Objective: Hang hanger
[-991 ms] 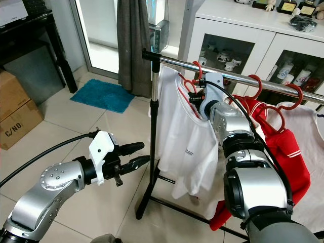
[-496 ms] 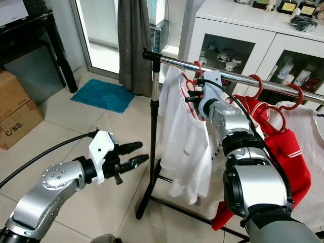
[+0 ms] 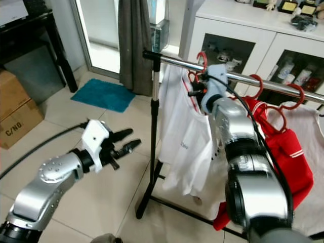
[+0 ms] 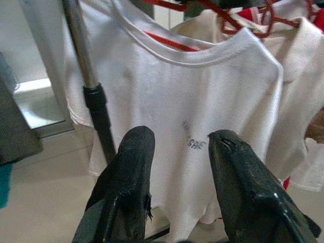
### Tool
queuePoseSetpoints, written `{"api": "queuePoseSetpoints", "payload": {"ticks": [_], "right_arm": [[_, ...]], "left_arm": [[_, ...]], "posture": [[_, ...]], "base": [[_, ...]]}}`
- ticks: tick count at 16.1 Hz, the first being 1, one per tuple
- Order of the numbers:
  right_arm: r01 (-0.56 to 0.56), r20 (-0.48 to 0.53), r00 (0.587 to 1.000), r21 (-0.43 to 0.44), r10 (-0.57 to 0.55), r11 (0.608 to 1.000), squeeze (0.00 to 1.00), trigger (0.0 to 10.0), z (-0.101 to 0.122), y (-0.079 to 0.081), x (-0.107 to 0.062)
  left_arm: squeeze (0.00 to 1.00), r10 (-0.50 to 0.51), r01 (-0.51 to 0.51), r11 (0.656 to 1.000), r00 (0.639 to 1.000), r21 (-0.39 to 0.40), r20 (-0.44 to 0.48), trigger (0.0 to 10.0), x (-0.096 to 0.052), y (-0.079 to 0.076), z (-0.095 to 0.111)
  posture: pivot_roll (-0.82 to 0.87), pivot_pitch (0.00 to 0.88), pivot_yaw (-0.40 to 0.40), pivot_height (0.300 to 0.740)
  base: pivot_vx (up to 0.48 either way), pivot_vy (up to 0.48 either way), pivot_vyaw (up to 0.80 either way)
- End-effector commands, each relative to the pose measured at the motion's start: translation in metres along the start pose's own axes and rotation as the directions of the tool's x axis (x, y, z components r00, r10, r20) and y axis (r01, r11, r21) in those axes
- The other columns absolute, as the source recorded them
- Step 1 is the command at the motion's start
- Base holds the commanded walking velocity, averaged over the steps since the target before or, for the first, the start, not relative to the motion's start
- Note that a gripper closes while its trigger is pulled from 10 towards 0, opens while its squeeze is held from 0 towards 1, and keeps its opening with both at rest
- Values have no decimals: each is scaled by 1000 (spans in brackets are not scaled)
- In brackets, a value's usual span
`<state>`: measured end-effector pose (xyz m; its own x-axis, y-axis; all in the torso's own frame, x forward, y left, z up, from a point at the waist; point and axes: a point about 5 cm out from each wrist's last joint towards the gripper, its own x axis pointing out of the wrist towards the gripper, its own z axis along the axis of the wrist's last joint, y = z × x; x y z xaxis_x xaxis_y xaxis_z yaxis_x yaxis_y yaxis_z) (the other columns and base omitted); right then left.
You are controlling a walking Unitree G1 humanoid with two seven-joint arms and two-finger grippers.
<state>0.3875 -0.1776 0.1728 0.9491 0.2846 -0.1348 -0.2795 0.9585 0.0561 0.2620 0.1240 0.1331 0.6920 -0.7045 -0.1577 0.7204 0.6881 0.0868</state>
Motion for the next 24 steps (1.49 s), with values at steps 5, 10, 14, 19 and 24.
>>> {"api": "queuePoseSetpoints", "payload": {"ticks": [5, 10, 14, 19, 24], "right_arm": [[-92, -25, 996, -67, 91, 993, 0, 0, -20, 17, -38], [-120, -74, 991, -74, 114, 990, 0, 0, -53, 35, -73], [-310, -81, 949, -45, 306, 950, 0, 0, -55, 66, -90], [-560, -121, 826, -71, 550, 825, 0, 0, -50, 96, -110], [-541, -156, 838, -98, 524, 836, 0, 0, -51, 91, -111]], "left_arm": [[0, 30, -31, 999, 999, -30, -14, 10000, 0, -1, -2], [1000, 48, -49, 992, 999, -117, -9, 10000, -1, -3, -12], [1000, 40, -36, 980, 999, -195, 13, 10000, 1, -4, -16], [0, 44, -33, 959, 998, -283, 34, 10000, 4, -7, -18], [0, 149, -148, 963, 989, -226, -14, 10000, 5, 7, -24]], "posture": [[10, 0, -19, 740], [-2, 0, -20, 740], [-8, 0, -22, 740], [-6, 0, -22, 740], [-11, 0, -15, 740]], "base": [[0, 0, 0], [0, 0, 0], [0, 0, 0], [0, 0, 0], [0, 0, 0]]}}
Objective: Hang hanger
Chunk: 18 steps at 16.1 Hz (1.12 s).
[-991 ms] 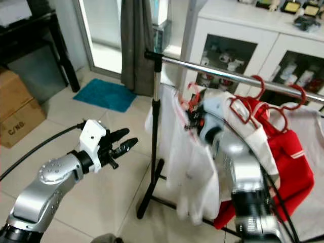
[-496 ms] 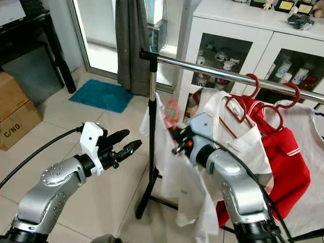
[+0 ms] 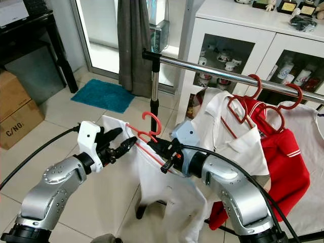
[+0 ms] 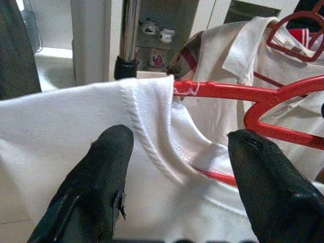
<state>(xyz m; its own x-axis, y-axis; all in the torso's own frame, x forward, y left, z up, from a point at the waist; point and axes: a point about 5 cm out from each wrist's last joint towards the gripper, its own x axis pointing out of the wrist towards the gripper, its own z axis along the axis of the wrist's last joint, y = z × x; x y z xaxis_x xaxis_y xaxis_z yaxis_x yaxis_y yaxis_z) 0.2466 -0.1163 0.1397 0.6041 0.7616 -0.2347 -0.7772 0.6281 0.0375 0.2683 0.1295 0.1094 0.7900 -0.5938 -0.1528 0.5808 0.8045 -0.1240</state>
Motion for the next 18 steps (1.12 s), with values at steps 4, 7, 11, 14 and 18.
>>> {"api": "queuePoseSetpoints", "payload": {"ticks": [4, 7, 11, 14, 18], "right_arm": [[39, 70, 997, 69, -43, 997, 0, 0, 10, -6, 0], [2, 107, 994, 125, -16, 992, 0, 0, 12, -2, 3], [-72, 129, 990, 155, 52, 985, 0, 0, 12, 6, 3], [-80, 122, 991, 174, 59, 981, 0, 0, 9, 8, 2], [-100, 118, 990, 198, 78, 975, 0, 0, 3, 11, 2]], "left_arm": [[0, 42, -40, 997, 999, 73, -28, 10000, -4, -2, -4], [0, 117, -116, 988, 993, 106, 1, 10000, -2, 1, -4], [0, 142, -148, 980, 988, 131, 55, 6314, 0, 9, 4], [0, 149, -157, 977, 987, 143, 66, 2353, 2, 12, 6], [0, 153, -164, 975, 985, 148, 81, 0, 3, 12, 5]], "posture": [[-11, 0, -18, 740], [-2, 0, -27, 740], [1, 0, -30, 740], [-6, 0, -24, 740], [-1, 0, -20, 740]], "base": [[0, 0, 0], [0, 0, 0], [0, 0, 0], [0, 0, 0], [0, 0, 0]]}}
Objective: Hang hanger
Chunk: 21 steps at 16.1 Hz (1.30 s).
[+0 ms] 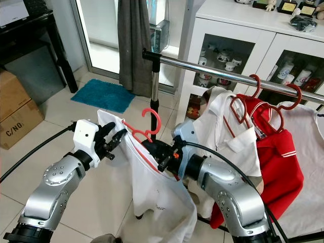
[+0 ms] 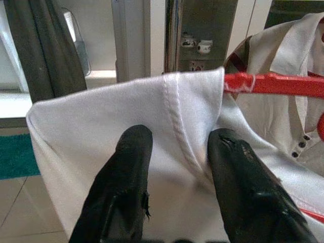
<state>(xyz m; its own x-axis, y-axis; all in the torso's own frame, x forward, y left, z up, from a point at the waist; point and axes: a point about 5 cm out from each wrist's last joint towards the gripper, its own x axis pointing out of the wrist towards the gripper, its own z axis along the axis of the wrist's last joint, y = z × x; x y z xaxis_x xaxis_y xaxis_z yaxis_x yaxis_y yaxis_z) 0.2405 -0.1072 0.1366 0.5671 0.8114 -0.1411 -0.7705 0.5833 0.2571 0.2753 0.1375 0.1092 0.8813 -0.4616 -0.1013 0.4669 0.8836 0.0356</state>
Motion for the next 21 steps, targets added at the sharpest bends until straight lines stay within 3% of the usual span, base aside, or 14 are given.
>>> {"api": "queuePoseSetpoints", "payload": {"ticks": [1, 5, 12, 16, 18, 21], "right_arm": [[-26, 23, 999, -4, 26, 1000, 0, 0, 5, 3, -1], [-74, 22, 997, 8, 74, 997, 0, 0, 5, 9, -2], [-60, 20, 998, 12, 59, 998, 0, 0, 4, 6, -2], [15, 15, 1000, 6, -15, 1000, 0, 0, 3, -3, 0], [159, -4, 987, -19, -159, 987, 0, 0, 1, -20, 1], [178, -58, 982, -72, -182, 981, 0, 0, -5, -25, -3]], "left_arm": [[0, 1, -2, 1000, 1000, 14, 10, 0, 2, 2, 3], [0, -7, 7, 1000, 1000, 15, 0, 0, 3, 4, 1], [0, -5, 5, 1000, 1000, -6, 14, 0, 2, 6, 1], [0, 7, -6, 1000, 999, -27, 48, 0, -3, 9, 5], [0, 88, -85, 996, 989, -23, 121, 0, -13, 19, 15], [0, 140, -144, 990, 970, 6, 198, 0, -21, 30, 29]], "posture": [[-1, 0, -20, 740], [0, 0, -16, 740], [0, 0, -17, 740], [10, 0, -28, 740], [4, 0, -25, 740], [8, 0, -30, 740]], "base": [[0, 0, 0], [0, 0, 0], [0, 0, 0], [0, 0, 0], [0, 0, 0], [0, 0, 0]]}}
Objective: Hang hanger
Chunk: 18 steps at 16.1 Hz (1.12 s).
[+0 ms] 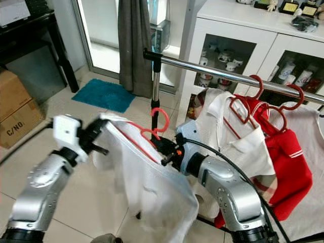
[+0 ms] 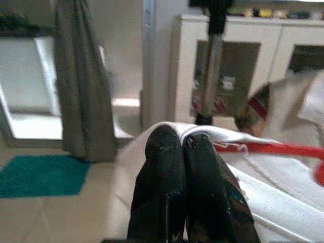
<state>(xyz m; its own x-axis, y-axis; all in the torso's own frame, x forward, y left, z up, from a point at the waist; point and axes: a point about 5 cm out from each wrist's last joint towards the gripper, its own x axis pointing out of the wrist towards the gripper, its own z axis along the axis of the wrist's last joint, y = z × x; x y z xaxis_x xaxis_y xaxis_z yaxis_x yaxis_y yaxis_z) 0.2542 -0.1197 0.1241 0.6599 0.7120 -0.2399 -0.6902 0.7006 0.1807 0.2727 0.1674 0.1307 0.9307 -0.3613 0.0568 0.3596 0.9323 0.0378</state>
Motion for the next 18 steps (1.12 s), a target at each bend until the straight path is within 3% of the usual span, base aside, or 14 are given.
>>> {"api": "queuePoseSetpoints", "payload": {"ticks": [1, 4, 8, 11, 12, 13, 14, 15, 16, 17, 18], "right_arm": [[13, -24, 1000, -37, -14, 999, 0, 0, -2, -3, -3], [-67, -73, 995, -79, 62, 995, 0, 0, -11, 3, -7], [-306, -63, 951, -68, 302, 949, 0, 0, -9, 20, -29], [-420, -81, 905, -32, 417, 907, 0, 0, -13, 31, -42], [-400, -27, 916, -27, 399, 916, 0, 0, -9, 30, -40], [-319, 84, 944, -14, 319, 948, 0, 0, 3, 25, -31], [-243, 164, 957, 5, 239, 970, 0, 0, 11, 20, -24], [-164, 246, 958, 40, 150, 986, 0, 0, 20, 14, -17], [-85, 341, 939, 104, 45, 991, 0, 0, 31, 8, -11], [-48, 387, 922, 148, -14, 988, 0, 0, 37, 5, -8], [-15, 373, 927, 152, -43, 988, 0, 0, 33, 4, -7]], "left_arm": [[0, 64, -67, 997, 995, 37, 72, 0, -2, 13, 16], [0, 164, -171, 982, 983, 81, 86, 0, -2, 35, 24], [0, 377, -375, 904, 926, 205, 33, 0, -8, 76, 23], [0, 442, -440, 880, 897, 180, 30, 0, -8, 92, 25], [0, 413, -412, 897, 910, 162, 24, 0, -5, 88, 24], [0, 241, -239, 964, 971, 116, -6, 0, 5, 64, 18], [0, 105, -100, 990, 994, 101, -37, 0, 9, 45, 12], [0, -31, 38, 995, 996, 95, -79, 0, 10, 26, 5], [0, -213, 225, 971, 968, 83, -129, 0, 6, 3, -4], [0, -322, 334, 940, 934, 63, -154, 0, 0, -12, -8], [0, -375, 387, 921, 912, 44, -168, 0, -6, -18, -10]], "posture": [[9, 0, -34, 740], [7, 0, -33, 740], [-5, 0, -20, 740], [-13, 0, -9, 740], [-15, 0, -5, 740], [-16, 0, -4, 740], [-17, 0, -2, 740], [-18, 0, -1, 740], [-17, 0, -2, 740], [-17, 0, -2, 740], [-16, 0, -4, 740]], "base": [[0, 0, 0], [0, 0, 0], [0, 0, 0], [0, 0, 0], [0, 0, 0], [0, 0, 0], [0, 0, 0], [0, 0, 0], [0, 0, 0], [0, 0, 0], [0, 0, 0]]}}
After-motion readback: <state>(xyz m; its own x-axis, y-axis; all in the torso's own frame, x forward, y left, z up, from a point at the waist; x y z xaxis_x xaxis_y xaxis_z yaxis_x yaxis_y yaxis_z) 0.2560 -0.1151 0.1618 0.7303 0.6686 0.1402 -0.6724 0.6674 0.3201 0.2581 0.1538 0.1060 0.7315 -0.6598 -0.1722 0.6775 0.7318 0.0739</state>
